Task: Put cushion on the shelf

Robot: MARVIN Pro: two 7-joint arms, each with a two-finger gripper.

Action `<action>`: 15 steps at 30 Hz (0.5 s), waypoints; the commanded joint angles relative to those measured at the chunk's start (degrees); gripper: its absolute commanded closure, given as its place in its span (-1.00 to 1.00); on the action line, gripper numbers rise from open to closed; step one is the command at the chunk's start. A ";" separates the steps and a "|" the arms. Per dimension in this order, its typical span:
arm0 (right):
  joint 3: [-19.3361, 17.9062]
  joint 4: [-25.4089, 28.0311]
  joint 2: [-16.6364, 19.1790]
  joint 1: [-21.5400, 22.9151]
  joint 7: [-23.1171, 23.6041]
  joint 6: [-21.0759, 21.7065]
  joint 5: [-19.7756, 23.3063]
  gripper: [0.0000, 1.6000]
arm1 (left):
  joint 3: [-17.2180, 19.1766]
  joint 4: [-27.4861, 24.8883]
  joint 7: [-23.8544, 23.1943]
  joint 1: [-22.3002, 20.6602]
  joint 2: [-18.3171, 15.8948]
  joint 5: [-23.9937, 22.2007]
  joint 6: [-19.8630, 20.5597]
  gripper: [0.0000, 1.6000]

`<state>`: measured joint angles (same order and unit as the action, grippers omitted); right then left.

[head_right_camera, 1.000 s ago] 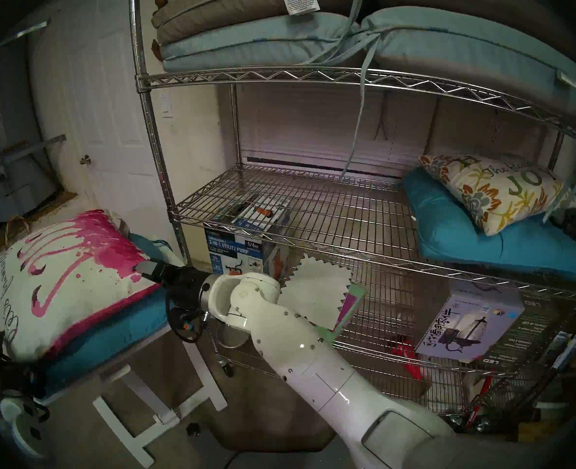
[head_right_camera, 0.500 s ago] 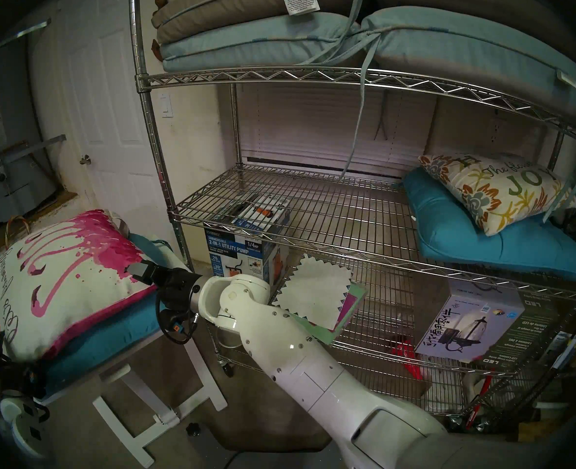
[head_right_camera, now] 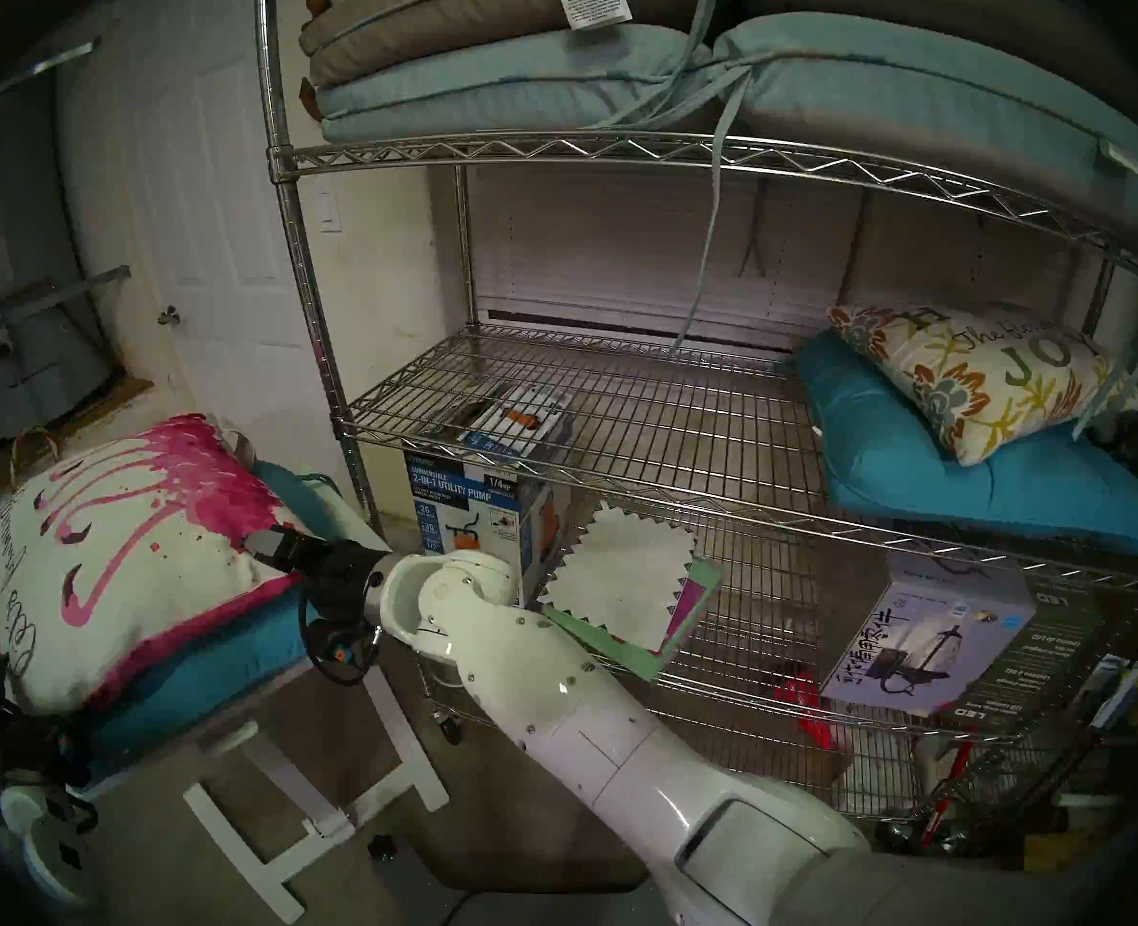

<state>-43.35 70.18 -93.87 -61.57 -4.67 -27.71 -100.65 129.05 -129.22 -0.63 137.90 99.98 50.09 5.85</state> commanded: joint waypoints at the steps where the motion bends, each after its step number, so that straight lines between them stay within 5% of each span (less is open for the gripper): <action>1: -0.29 -0.28 -3.25 3.39 -1.31 -0.01 0.24 -1.00 | 0.26 -1.19 0.26 -0.01 0.06 -0.10 -0.09 -1.00; 15: -0.28 1.32 -4.04 2.94 -0.85 -0.64 1.51 -1.00 | 0.34 -1.22 0.17 -0.11 0.21 -0.01 -0.21 -1.00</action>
<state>-43.56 69.45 -95.53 -59.38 -5.58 -27.92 -100.16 129.20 -129.22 -0.67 137.71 100.09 50.21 5.72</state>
